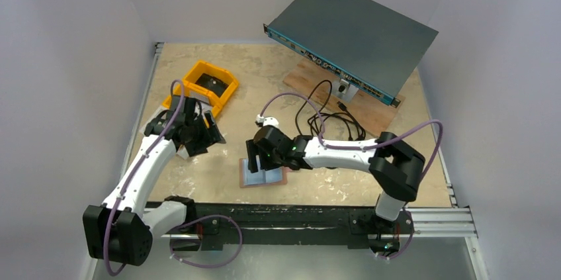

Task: Take the credit cards out of the card holder
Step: Remove the credit card from the card holder.

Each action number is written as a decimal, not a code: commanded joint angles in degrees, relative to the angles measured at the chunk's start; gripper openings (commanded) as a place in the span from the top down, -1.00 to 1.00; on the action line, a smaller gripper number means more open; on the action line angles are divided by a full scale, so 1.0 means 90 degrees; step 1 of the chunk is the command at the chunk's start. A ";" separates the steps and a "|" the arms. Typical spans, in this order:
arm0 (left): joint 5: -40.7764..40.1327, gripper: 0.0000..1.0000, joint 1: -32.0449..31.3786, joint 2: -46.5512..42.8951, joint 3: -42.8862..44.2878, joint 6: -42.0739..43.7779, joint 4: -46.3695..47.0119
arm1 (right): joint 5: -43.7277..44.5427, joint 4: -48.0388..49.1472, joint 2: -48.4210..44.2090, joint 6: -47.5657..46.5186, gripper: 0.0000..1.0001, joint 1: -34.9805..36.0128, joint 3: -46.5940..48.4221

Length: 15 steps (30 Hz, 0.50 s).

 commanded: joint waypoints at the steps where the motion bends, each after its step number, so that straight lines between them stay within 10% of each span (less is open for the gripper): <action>1: 0.0251 -0.35 -0.0023 -0.0398 -0.0364 0.0263 -0.0059 | 0.0534 -0.0428 0.0527 -0.0013 -0.36 0.0228 0.0652; 15: 0.0726 -0.34 -0.0031 -0.0567 -0.0790 0.0336 0.0133 | 0.0957 -0.1246 0.1634 0.0108 -0.08 0.0370 0.1437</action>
